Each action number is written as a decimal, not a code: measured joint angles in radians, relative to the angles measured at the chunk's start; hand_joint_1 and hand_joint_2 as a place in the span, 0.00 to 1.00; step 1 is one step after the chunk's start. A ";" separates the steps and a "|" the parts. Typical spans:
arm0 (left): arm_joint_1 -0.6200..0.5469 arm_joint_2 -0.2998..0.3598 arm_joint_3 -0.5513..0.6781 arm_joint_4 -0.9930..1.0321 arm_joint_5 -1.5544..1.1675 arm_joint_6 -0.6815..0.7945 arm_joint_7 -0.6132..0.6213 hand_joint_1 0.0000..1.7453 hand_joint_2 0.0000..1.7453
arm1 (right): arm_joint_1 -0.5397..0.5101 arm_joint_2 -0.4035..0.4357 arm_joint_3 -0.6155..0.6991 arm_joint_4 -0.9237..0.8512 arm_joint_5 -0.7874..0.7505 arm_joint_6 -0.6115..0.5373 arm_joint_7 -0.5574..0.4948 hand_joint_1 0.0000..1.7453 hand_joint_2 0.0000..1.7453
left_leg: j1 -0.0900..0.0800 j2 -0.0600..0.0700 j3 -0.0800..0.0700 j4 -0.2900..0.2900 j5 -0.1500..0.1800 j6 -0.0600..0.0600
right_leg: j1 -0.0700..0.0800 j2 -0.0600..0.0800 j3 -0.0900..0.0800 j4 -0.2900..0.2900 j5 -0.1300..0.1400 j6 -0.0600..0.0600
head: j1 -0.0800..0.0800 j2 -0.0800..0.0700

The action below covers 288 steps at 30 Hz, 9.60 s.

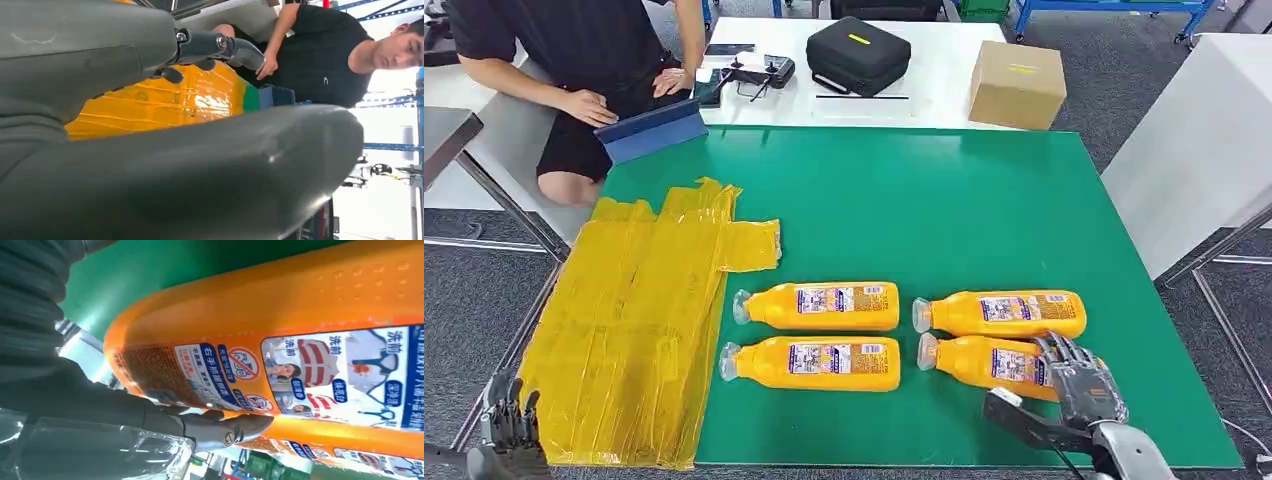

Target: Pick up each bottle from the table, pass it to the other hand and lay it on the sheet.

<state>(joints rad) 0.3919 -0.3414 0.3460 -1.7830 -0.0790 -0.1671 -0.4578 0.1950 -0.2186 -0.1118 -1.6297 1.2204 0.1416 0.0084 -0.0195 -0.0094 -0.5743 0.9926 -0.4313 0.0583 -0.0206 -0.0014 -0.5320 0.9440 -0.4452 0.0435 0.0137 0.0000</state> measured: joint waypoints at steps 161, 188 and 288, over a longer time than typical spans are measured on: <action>-0.424 0.108 -0.595 0.204 0.523 0.124 0.227 0.00 1.00 | -0.863 0.542 0.808 0.797 -0.613 -0.237 -0.027 1.00 1.00 | 0.001 0.000 -0.011 0.000 0.009 -0.001 | 0.000 0.000 -0.008 0.005 0.005 0.000 | 0.001 0.000; -0.347 0.112 -0.456 0.145 0.502 0.119 0.239 1.00 1.00 | -0.797 0.562 1.011 0.736 -0.469 -0.227 0.000 0.95 1.00 | 0.001 0.002 -0.012 0.000 0.009 -0.001 | 0.000 0.000 -0.011 0.005 0.005 -0.001 | 0.001 0.000; -1.214 0.350 -0.655 1.257 -1.490 0.616 0.741 0.00 1.00 | -0.614 0.257 0.751 0.025 -0.616 0.003 -0.190 0.00 0.00 | 0.002 0.001 -0.015 0.001 0.014 -0.003 | 0.000 -0.001 -0.012 0.006 0.010 -0.001 | 0.000 0.000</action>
<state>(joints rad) -0.8218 0.0088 -0.3086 -0.5260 -1.5694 0.4486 0.2831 -0.4187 0.0382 0.6394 -1.6045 0.6039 0.1446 -0.1816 -0.0180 -0.0088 -0.5895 0.9938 -0.4171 0.0557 -0.0203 -0.0020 -0.5438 0.9501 -0.4356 0.0420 0.0141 0.0000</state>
